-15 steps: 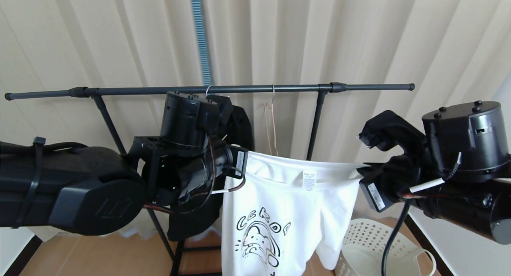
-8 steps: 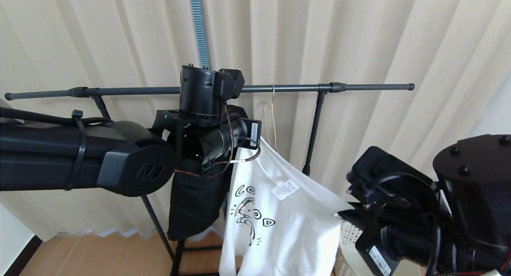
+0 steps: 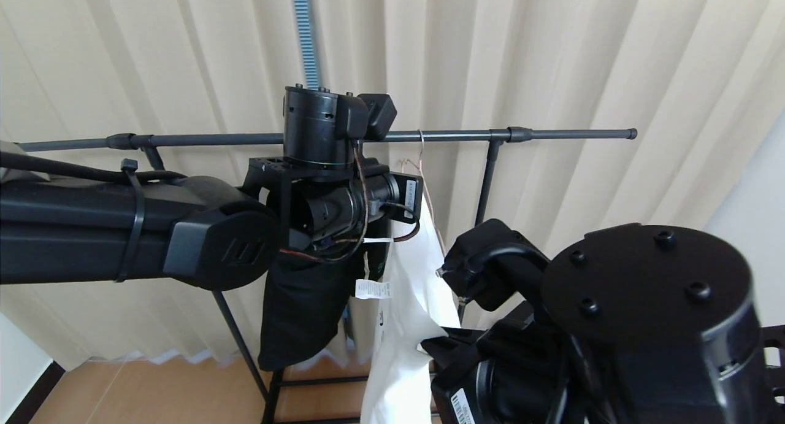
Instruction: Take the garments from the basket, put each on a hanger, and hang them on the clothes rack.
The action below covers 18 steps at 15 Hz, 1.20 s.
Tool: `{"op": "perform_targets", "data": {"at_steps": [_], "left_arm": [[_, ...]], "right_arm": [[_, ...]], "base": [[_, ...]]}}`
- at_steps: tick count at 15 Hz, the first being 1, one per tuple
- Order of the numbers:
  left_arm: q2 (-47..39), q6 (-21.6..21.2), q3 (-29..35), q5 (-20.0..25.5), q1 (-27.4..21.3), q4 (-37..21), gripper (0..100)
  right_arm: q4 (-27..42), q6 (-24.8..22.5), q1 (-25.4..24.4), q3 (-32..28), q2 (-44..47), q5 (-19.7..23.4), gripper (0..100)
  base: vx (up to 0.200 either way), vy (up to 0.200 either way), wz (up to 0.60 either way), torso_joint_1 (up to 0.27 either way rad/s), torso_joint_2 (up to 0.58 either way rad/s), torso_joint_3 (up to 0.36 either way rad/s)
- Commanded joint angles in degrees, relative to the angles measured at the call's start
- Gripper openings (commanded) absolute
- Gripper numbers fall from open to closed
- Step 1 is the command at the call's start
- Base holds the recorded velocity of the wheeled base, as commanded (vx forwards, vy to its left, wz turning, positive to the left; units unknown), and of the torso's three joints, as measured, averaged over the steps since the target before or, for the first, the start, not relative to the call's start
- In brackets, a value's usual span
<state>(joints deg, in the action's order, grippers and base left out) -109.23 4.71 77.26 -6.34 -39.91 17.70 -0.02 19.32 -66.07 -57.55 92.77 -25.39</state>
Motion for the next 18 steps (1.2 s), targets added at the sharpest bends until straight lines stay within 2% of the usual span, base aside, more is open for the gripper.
{"op": "perform_targets", "data": {"at_steps": [1, 3, 5, 8, 10, 13, 16, 18], "left_arm": [[-0.02, 0.04, 0.26, 0.01, -0.08, 0.05, 0], [0.07, 0.04, 0.26, -0.16, 0.19, -0.12, 0], [0.42, -0.14, -0.01, -0.6, 1.06, -1.09, 0], [3.85, -1.37, -0.36, -0.69, 3.35, -10.05, 0], [6.66, -4.35, -0.71, -0.96, 3.88, -18.05, 0], [9.21, -4.97, -3.61, -3.33, 3.0, -27.11, 0], [10.97, -5.76, -8.97, -3.59, -0.43, -29.83, 0], [11.05, -5.67, -12.58, -3.68, -5.0, -29.74, 0]], "right_arm": [[0.29, 0.01, -0.11, -0.37, 1.62, -0.01, 0], [1.61, -0.95, 1.03, 0.25, 0.31, -0.18, 0], [5.39, -6.31, 5.16, 1.39, -2.86, -0.18, 0], [8.81, -13.87, 14.66, 2.8, -4.79, -0.53, 0], [8.02, -14.66, 19.14, 2.0, -4.0, -0.8, 0], [2.75, -14.93, 24.94, -5.2, 3.73, -0.8, 0], [-2.08, -14.58, 26.52, -11.62, 10.15, -0.62, 0], [-7.53, -13.96, 26.43, -14.78, 12.96, -0.18, 0]], "base": [[0.0, 0.0, 0.0, 0.0, 0.0, 0.0], [0.0, 0.0, 0.0, 0.0, 0.0, 0.0], [0.0, 0.0, 0.0, 0.0, 0.0, 0.0], [0.0, 0.0, 0.0, 0.0, 0.0, 0.0], [0.0, 0.0, 0.0, 0.0, 0.0, 0.0], [0.0, 0.0, 0.0, 0.0, 0.0, 0.0], [0.0, 0.0, 0.0, 0.0, 0.0, 0.0], [0.0, 0.0, 0.0, 0.0, 0.0, 0.0]]}}
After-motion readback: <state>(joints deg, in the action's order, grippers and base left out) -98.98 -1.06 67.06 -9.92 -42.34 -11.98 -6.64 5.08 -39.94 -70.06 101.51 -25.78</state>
